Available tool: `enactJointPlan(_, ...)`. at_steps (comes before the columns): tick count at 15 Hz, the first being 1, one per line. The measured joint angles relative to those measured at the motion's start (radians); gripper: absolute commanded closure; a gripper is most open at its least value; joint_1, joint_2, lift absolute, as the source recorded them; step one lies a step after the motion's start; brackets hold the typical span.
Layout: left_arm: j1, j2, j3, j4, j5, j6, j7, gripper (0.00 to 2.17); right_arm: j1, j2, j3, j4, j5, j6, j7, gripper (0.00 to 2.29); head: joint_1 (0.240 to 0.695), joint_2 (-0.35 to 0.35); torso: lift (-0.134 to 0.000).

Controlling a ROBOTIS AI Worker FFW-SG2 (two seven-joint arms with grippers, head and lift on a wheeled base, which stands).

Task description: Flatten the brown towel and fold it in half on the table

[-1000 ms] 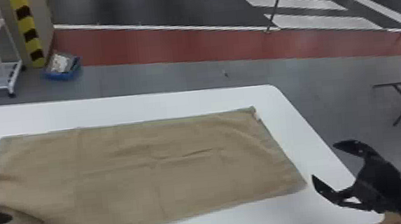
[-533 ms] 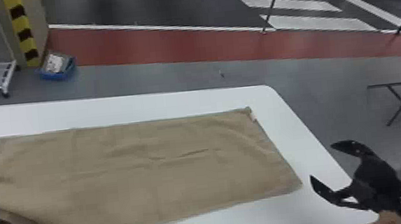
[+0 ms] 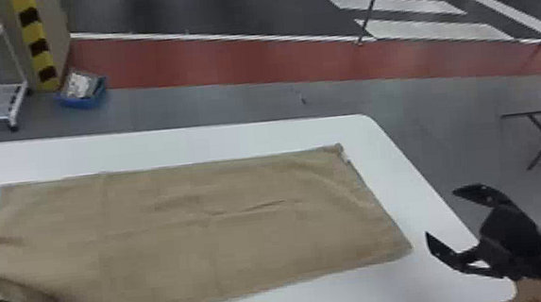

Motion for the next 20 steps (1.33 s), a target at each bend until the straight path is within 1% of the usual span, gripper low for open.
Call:
enactJointPlan(3,-0.001,-0.001,0.003,0.002,-0.007,0.002,-0.021,1.15,-0.015,-0.015,0.016,0.008,0.041,0.009,0.004,0.11,0.695,-0.296,-0.128)
enactJointPlan(4,0.000,-0.001,0.004,0.002,-0.009,0.003,-0.024,0.93,-0.018,-0.019,0.020,0.010,0.049,0.011,0.009,0.11,0.695,-0.295,-0.128)
enactJointPlan(5,0.002,-0.001,0.005,0.001,-0.009,0.004,-0.024,0.60,-0.022,-0.021,0.022,0.012,0.054,0.013,0.013,0.11,0.695,-0.294,-0.128)
enactJointPlan(7,0.006,-0.002,0.006,-0.007,-0.009,0.005,-0.019,0.53,-0.026,-0.022,0.022,0.017,0.056,0.015,0.015,0.11,0.695,-0.295,-0.128)
enactJointPlan(10,0.008,-0.003,-0.002,-0.010,-0.011,0.003,-0.010,0.53,-0.021,-0.022,0.022,0.024,0.056,0.015,0.016,0.11,0.695,-0.300,-0.128)
enactJointPlan(13,0.002,-0.003,-0.010,-0.001,-0.016,0.003,-0.022,0.54,-0.011,-0.022,0.019,0.026,0.053,0.013,0.020,0.11,0.695,-0.308,-0.128)
enactJointPlan(14,-0.002,-0.002,-0.012,0.004,-0.019,0.003,-0.024,0.57,-0.010,-0.022,0.017,0.026,0.053,0.013,0.020,0.11,0.695,-0.309,-0.128)
enactJointPlan(15,-0.007,-0.002,-0.014,0.012,-0.022,0.003,-0.027,0.74,-0.010,-0.023,0.017,0.026,0.053,0.014,0.020,0.11,0.695,-0.309,-0.128)
enactJointPlan(17,-0.014,-0.001,-0.016,0.024,-0.026,0.003,-0.034,0.95,-0.012,-0.023,0.016,0.025,0.055,0.015,0.025,0.11,0.695,-0.307,-0.128)
enactJointPlan(20,-0.020,0.005,-0.017,0.028,-0.039,0.003,-0.039,0.97,-0.020,-0.026,0.018,0.023,0.064,0.022,0.029,0.11,0.695,-0.303,-0.128)
